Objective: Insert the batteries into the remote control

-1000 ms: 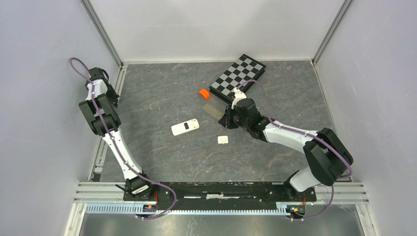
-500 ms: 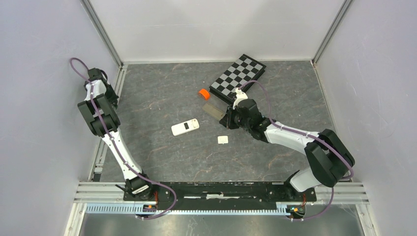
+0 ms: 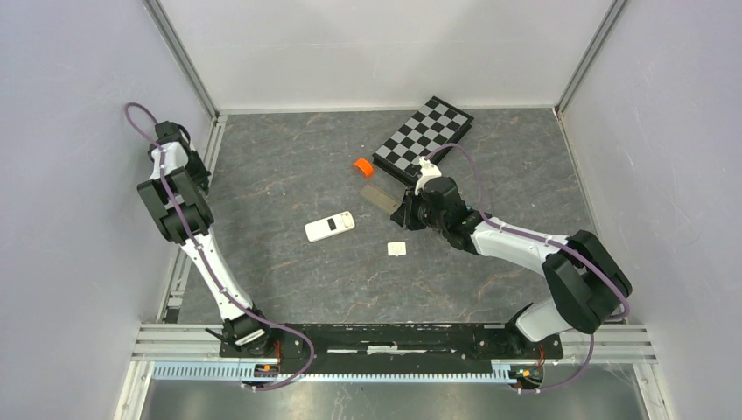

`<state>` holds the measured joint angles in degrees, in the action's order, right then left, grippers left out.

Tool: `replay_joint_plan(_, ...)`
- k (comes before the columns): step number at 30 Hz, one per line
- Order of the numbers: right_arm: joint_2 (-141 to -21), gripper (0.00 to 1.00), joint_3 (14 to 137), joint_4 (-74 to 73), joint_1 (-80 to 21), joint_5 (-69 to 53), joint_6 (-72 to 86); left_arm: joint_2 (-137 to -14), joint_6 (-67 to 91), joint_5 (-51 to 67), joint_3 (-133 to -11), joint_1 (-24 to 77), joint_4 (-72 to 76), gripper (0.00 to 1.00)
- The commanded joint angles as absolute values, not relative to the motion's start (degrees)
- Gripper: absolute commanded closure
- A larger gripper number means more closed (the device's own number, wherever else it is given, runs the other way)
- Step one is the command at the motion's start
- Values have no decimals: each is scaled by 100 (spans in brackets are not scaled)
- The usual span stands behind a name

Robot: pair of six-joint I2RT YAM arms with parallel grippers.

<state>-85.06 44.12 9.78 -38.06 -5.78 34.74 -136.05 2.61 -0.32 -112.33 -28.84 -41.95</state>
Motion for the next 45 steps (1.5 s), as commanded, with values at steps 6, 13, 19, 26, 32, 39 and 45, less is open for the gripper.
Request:
replay_joint_plan(6,-8317,80,4368,1205,-3771,-553,3538,-13100,792,48,-11426,-3129,-4900,98)
replay_joint_plan(13,-8293,81,4343,1202,-3771,-550,3528,-13192,680,31,-11482,-3120,-4889,98)
replay_joint_plan(19,-8268,80,4346,1175,-3762,-531,3501,-13447,547,56,-11514,-3120,-4826,98)
replay_joint_plan(26,-8295,81,4402,1150,-3756,-501,3505,-13611,501,102,-11514,-3120,-4746,98)
replay_joint_plan(32,-8364,81,4456,1151,-3749,-505,3523,-13750,502,106,-11488,-3118,-4703,98)
replay_joint_plan(39,-8352,81,4465,1141,-3744,-501,3516,-13749,492,142,-11442,-3111,-4509,98)
replay_joint_plan(45,-8338,81,4456,1151,-3735,-492,3511,-13561,431,88,-11075,-3029,-4102,98)
